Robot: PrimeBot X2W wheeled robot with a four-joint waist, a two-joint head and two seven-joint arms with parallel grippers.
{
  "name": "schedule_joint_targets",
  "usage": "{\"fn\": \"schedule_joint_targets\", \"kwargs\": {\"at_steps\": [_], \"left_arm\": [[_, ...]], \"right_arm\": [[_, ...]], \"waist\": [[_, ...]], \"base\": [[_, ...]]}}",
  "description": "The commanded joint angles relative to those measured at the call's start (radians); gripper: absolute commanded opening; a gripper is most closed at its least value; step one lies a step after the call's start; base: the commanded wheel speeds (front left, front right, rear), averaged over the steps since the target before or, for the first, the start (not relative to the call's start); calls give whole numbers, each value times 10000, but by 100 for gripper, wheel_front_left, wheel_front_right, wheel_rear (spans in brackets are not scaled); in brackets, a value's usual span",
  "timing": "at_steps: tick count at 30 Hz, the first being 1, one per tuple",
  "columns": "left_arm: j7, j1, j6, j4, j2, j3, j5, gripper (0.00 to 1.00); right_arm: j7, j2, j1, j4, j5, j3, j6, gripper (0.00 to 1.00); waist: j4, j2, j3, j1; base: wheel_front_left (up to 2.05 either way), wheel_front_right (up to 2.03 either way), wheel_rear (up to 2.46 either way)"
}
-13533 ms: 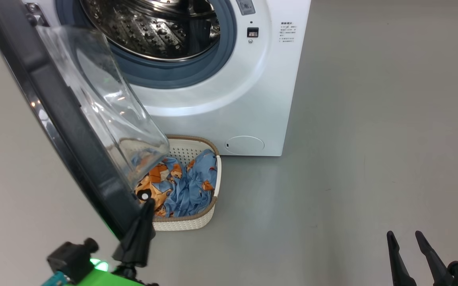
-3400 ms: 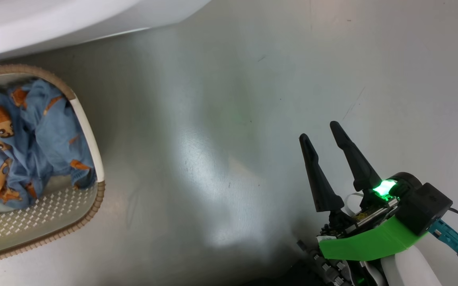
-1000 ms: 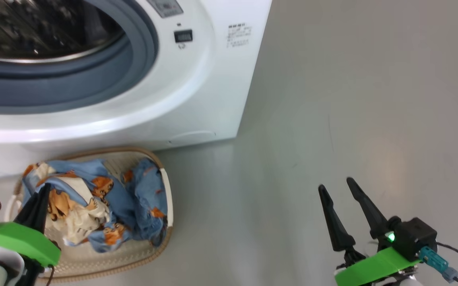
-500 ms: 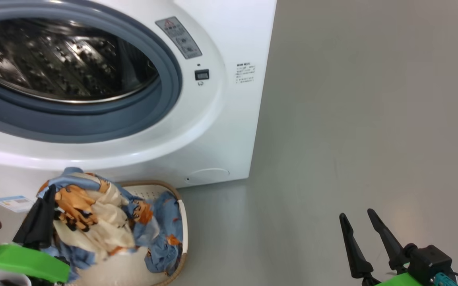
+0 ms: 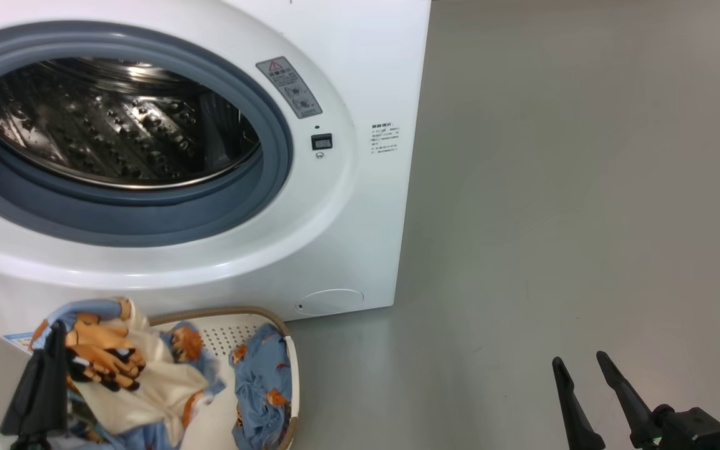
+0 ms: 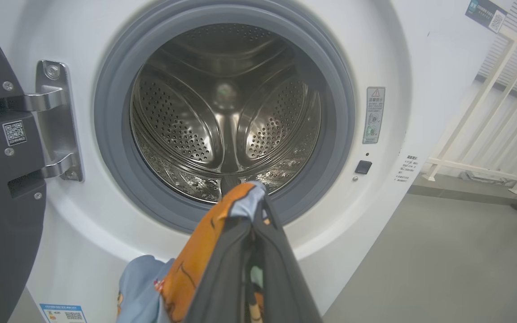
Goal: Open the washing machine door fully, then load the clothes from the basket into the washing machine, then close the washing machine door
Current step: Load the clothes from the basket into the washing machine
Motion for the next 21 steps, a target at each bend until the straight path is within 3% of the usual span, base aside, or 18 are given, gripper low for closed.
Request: {"fn": "schedule_joint_targets", "kwargs": {"at_steps": [1, 9, 21], "left_arm": [[-65, -199, 17, -350, 169, 469, 107, 0], [-65, -404, 17, -643, -148, 669, 54, 0], [-65, -3557, 17, -665, 450, 1467, 30, 0]], "right_arm": [[-120, -146, -18, -279, 33, 203, 62, 100], [-120, -108, 67, -328, 38, 166, 62, 100], [-120, 102, -196, -413, -52, 374, 62, 100]], "waist": [[-10, 0, -9, 0], [-52, 0, 32, 0], [-371, 0, 573, 0]], "base": [[0, 0, 0], [0, 0, 0], [0, 0, 0]]}}
